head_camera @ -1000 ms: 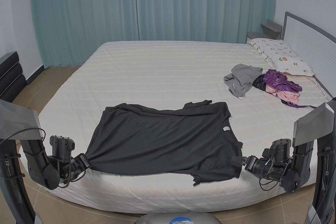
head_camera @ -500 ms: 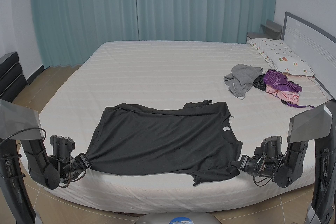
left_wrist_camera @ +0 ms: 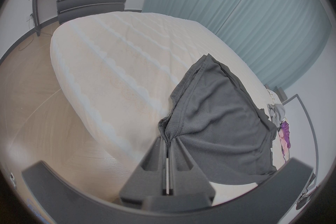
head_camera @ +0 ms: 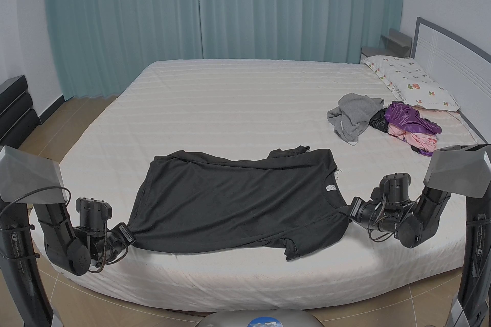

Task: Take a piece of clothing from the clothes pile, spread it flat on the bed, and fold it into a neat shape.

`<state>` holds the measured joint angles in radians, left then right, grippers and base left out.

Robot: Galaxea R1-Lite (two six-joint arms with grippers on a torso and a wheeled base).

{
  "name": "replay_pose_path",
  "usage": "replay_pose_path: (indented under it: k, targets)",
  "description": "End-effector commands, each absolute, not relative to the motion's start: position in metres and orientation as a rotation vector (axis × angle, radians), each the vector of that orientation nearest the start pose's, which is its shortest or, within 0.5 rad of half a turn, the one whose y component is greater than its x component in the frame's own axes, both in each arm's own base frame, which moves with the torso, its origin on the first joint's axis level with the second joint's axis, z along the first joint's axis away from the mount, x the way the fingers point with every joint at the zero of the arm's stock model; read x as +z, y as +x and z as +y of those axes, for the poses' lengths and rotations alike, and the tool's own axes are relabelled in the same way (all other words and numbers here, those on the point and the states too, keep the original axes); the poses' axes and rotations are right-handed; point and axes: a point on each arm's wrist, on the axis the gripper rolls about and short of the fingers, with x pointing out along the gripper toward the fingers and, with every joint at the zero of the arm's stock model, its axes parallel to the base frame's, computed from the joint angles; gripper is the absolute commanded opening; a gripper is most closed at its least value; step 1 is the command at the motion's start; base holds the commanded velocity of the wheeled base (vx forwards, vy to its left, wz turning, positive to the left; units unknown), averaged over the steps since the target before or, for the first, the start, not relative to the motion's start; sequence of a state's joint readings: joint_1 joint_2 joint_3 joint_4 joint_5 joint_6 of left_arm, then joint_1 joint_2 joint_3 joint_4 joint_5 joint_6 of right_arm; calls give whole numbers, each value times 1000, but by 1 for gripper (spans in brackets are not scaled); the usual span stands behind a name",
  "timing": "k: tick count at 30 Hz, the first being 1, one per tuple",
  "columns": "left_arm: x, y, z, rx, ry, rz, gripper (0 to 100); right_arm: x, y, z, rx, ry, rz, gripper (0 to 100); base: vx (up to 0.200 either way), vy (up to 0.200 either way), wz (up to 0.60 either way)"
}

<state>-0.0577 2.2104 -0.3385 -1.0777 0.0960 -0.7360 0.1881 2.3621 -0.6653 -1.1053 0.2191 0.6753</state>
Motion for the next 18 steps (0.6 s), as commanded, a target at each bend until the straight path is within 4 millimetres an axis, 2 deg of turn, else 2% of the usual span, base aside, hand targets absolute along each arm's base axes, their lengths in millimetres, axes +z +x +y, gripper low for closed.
replay_pose_path:
  k: [1,4,5,6,9,18]
  targets:
    - [-27,278,-18,327,-668,737,0,-12,372,78,185,654,657,0,0,0,0]
    - [-27,278,-18,326,-669,737,0,-11,380,80,171,649,652,0,0,0,0]
    - [-28,279,-18,327,-670,739,0,-11,393,82,166,648,640,0,0,0,0]
    - [-28,279,-18,327,-670,739,0,-11,393,82,166,648,640,0,0,0,0]
    - [-28,279,-18,327,-670,737,0,-16,410,86,173,648,617,0,0,0,0]
    - [-31,280,-18,330,-669,744,0,-33,429,94,161,640,613,0,0,0,0]
